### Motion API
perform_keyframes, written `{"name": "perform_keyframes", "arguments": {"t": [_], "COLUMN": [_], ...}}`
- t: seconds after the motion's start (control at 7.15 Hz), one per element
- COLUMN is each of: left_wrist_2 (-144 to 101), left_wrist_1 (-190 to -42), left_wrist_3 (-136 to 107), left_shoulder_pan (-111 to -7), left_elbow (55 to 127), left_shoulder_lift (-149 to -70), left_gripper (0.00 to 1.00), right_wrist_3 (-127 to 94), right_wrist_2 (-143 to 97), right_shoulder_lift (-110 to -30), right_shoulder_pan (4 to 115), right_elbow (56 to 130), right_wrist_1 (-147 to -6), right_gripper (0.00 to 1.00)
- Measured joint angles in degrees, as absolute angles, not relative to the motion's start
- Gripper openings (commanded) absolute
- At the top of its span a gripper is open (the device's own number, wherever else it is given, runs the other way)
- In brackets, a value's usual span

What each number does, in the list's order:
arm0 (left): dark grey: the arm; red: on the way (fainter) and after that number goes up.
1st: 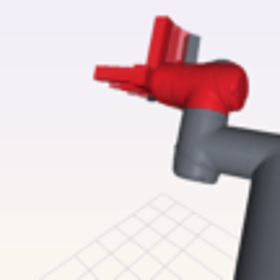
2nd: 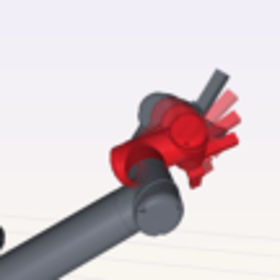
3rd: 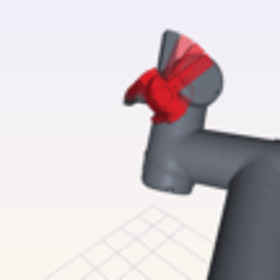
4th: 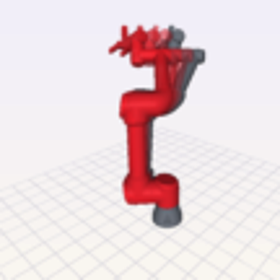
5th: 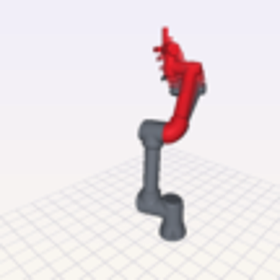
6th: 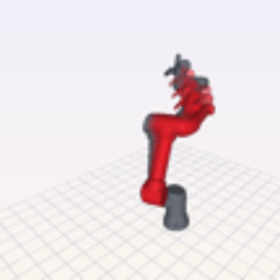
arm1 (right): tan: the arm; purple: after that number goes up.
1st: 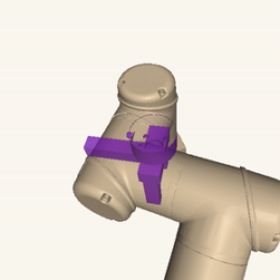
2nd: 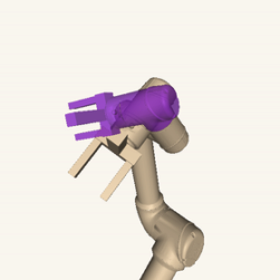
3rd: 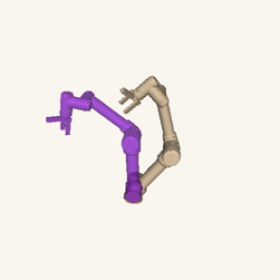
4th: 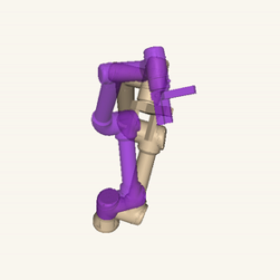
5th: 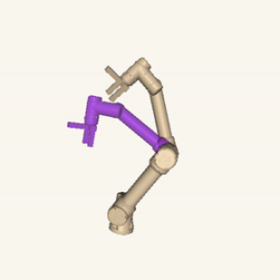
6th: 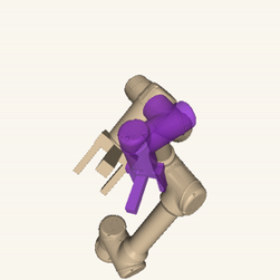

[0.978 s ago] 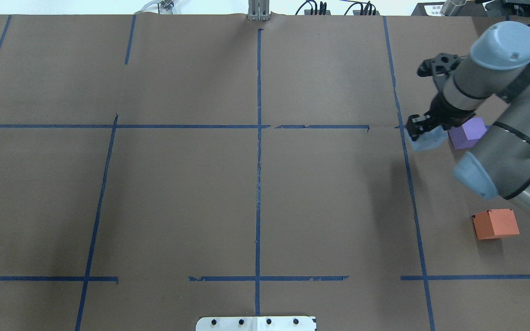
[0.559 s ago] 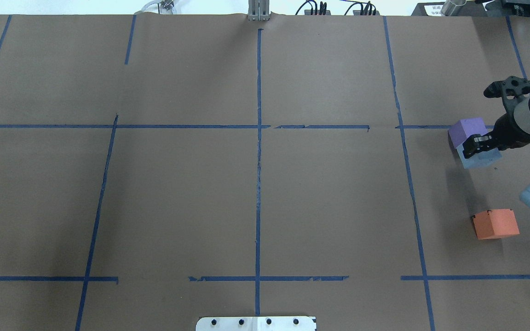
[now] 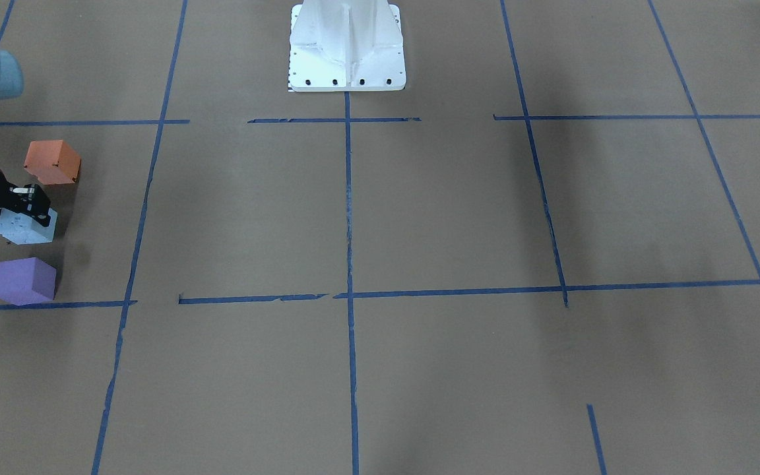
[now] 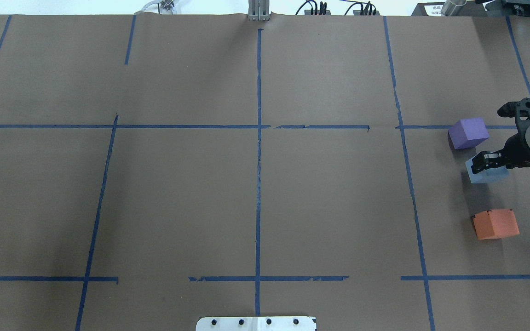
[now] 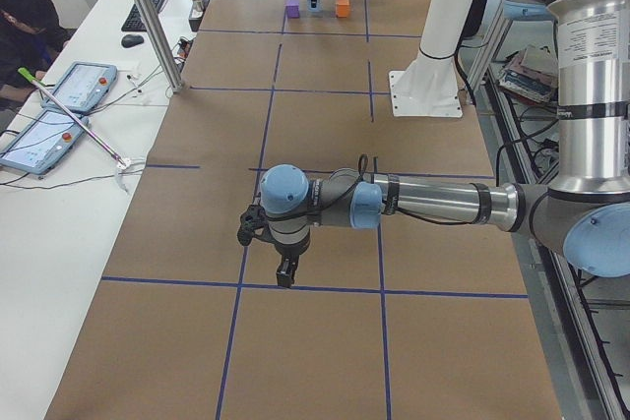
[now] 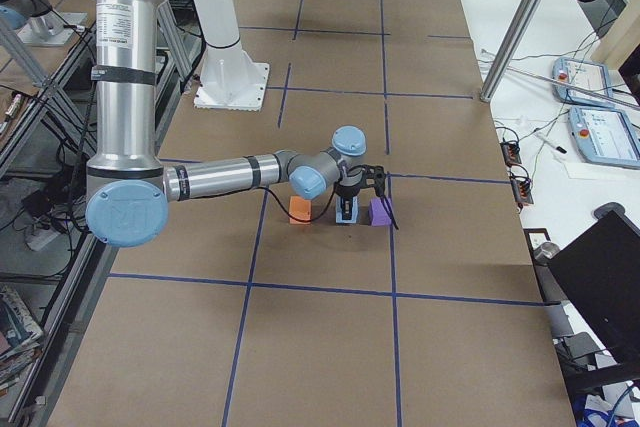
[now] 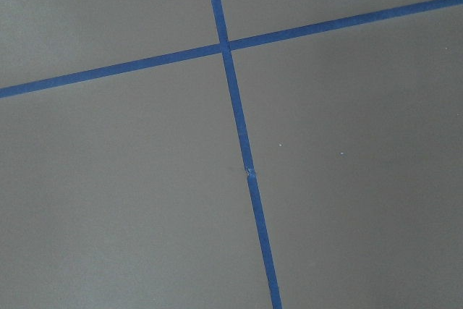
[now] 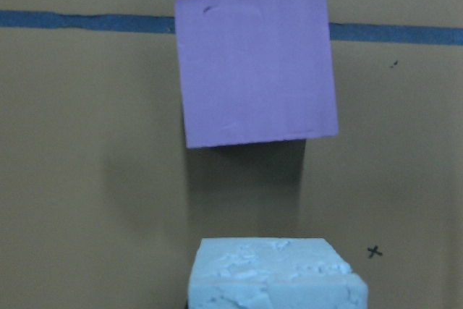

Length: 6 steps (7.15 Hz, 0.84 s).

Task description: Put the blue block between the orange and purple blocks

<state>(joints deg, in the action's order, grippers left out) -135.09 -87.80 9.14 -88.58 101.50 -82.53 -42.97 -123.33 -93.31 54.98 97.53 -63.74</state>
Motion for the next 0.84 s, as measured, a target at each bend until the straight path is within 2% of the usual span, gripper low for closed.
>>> {"name": "perform_keyframes", "arguments": {"t": [0.42,0.84], "left_wrist_2": [-135.09,-135.09], "left_wrist_1": [-87.80,-87.80], "left_wrist_3": [9.14,9.16], "left_shoulder_pan": [-88.56,-88.59], "left_elbow": [101.51,101.48], "left_shoulder_lift": [-82.60,-82.62], "left_gripper": [1.00,1.00], "right_wrist_3": [-41.67,-18.62], "right_wrist_2": [-124.16,-130.68], "right_shoulder_lift": [-93.50,-94.90], "right_shoulder_pan": [55.54,71.75], "right_elbow": [99.36,101.42], "right_wrist_1": [-64.12,-75.01], "right_gripper": [1.00,1.00]}}
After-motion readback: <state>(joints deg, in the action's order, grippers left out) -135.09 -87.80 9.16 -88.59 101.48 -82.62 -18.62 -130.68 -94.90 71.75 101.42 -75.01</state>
